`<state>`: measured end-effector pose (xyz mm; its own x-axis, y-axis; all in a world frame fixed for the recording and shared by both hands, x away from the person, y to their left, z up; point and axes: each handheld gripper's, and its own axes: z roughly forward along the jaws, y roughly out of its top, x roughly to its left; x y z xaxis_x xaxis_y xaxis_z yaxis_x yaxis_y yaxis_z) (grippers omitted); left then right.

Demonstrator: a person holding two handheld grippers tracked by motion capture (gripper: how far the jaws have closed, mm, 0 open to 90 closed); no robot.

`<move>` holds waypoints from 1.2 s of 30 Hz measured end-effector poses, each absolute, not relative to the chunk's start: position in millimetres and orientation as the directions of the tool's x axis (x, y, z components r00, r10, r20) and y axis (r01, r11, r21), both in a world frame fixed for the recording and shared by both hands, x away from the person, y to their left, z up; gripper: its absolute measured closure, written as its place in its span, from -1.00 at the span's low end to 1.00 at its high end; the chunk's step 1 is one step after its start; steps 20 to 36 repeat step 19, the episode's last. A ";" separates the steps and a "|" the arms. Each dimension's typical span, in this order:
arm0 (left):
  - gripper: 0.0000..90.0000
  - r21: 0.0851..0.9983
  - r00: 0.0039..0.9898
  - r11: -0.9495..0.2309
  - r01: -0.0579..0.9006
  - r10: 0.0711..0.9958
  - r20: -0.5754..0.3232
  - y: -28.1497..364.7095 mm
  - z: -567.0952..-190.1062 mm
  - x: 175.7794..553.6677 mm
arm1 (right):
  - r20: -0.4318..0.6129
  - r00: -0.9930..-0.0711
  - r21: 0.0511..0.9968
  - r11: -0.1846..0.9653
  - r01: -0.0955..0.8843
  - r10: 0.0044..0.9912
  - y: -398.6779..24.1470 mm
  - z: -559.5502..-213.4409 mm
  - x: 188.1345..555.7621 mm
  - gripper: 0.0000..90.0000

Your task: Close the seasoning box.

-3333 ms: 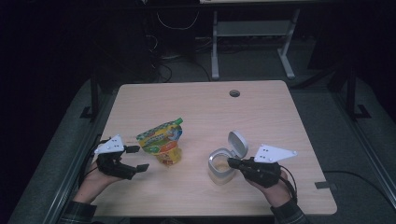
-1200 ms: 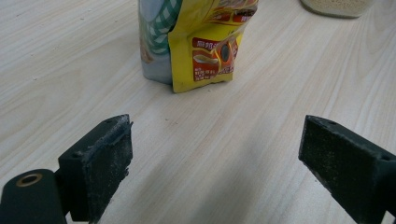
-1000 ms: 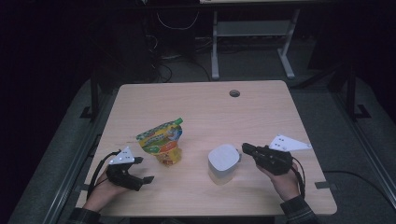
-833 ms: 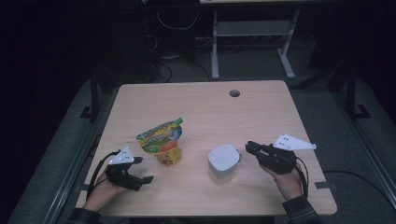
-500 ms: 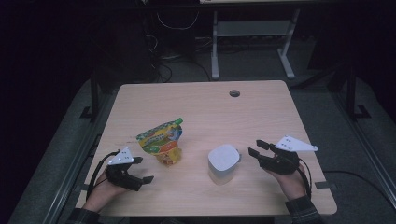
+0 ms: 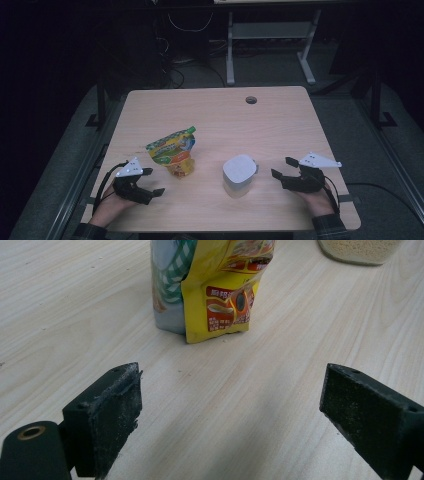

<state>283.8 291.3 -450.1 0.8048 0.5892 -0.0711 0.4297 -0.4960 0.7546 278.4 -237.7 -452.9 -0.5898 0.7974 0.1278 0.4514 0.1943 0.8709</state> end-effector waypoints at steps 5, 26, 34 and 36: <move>-0.79 0.754 0.805 -0.497 0.429 0.589 -0.071 289.8 -451.6 284.3 | 0.124 -0.572 0.857 0.202 0.473 0.811 -243.0 -463.8 279.6 -0.63; -0.79 0.750 0.800 -0.505 0.428 0.597 -0.055 290.0 -454.0 287.2 | 0.094 -0.569 0.833 0.248 0.494 0.817 -242.9 -475.3 291.4 -0.69; -0.79 0.750 0.800 -0.505 0.428 0.597 -0.055 290.0 -454.0 287.2 | 0.094 -0.569 0.833 0.248 0.494 0.817 -242.9 -475.3 291.4 -0.69; -0.79 0.750 0.800 -0.505 0.428 0.597 -0.055 290.0 -454.0 287.2 | 0.094 -0.569 0.833 0.248 0.494 0.817 -242.9 -475.3 291.4 -0.69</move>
